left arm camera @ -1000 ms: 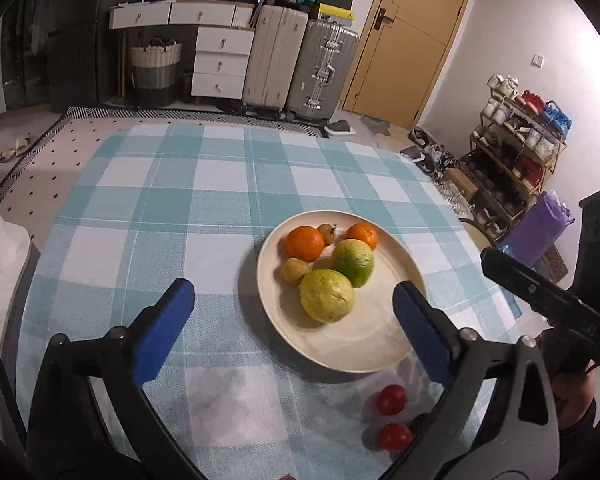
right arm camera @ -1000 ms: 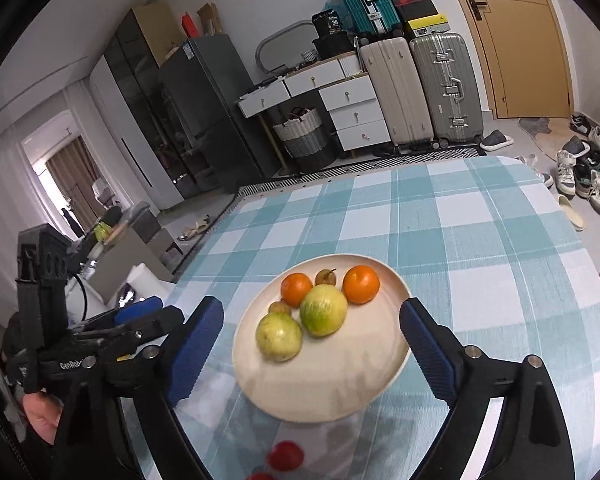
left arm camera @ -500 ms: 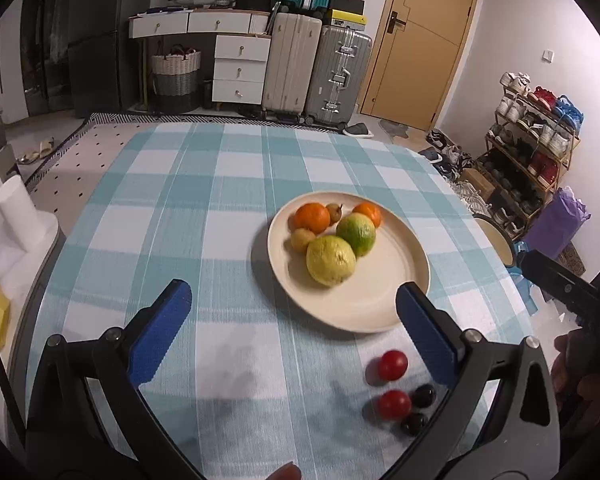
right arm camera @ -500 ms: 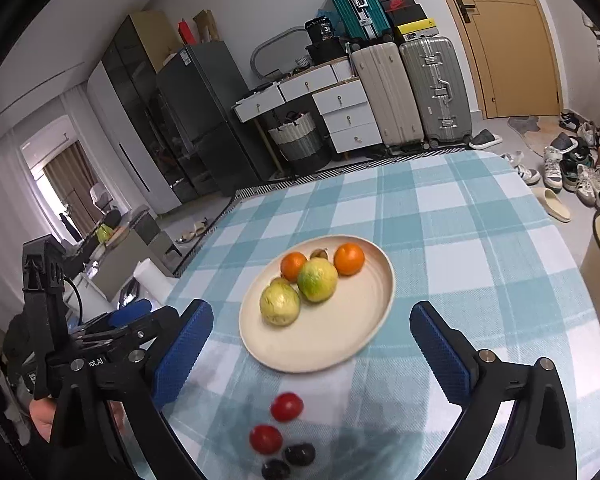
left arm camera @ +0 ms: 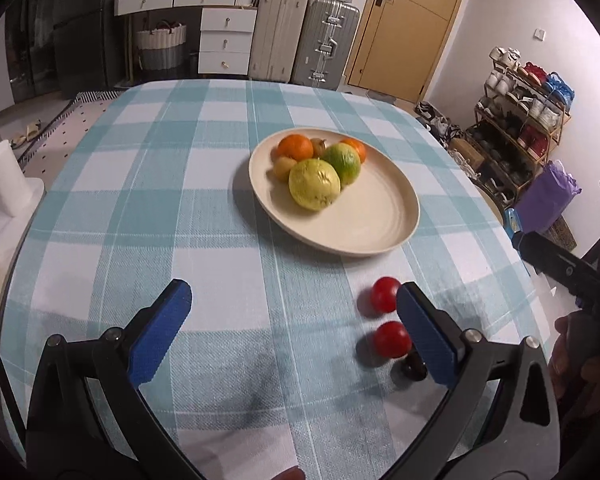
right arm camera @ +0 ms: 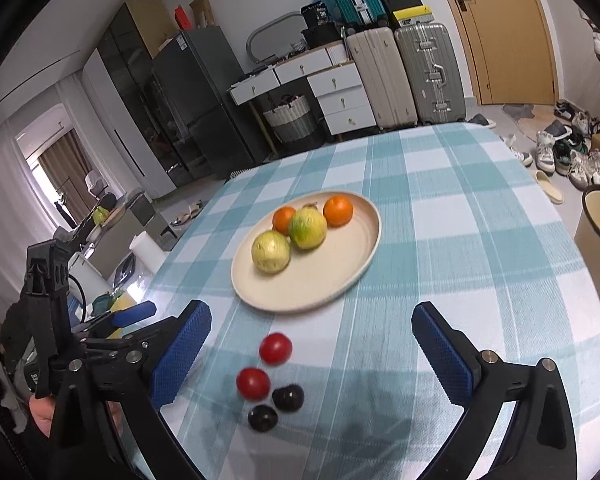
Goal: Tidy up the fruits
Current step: 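Move both tools back toward the red tomatoes and dark plums, then close the left tool around a red tomato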
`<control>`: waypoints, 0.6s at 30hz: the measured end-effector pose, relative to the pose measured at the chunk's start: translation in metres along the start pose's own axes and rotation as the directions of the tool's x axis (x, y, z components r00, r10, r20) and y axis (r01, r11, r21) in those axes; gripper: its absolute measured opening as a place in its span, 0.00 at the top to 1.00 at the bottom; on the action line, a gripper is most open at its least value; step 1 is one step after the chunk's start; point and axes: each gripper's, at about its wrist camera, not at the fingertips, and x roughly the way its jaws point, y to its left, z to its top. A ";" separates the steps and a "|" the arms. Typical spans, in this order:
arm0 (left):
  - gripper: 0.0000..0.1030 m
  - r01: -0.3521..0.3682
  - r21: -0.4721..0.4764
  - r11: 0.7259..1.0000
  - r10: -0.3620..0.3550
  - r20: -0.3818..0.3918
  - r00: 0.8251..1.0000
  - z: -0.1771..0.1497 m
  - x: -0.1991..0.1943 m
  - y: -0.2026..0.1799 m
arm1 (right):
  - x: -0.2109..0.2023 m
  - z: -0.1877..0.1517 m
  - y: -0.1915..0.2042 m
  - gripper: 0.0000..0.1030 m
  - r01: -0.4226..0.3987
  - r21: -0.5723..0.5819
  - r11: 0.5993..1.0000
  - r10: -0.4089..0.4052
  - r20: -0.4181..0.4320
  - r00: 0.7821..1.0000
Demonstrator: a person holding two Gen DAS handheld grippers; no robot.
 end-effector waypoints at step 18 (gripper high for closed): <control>0.01 0.104 0.035 0.994 -0.099 -0.129 0.987 -0.024 0.035 -0.026 | 0.018 -0.032 -0.014 0.01 -0.002 0.040 0.999 0.005 -0.076 0.997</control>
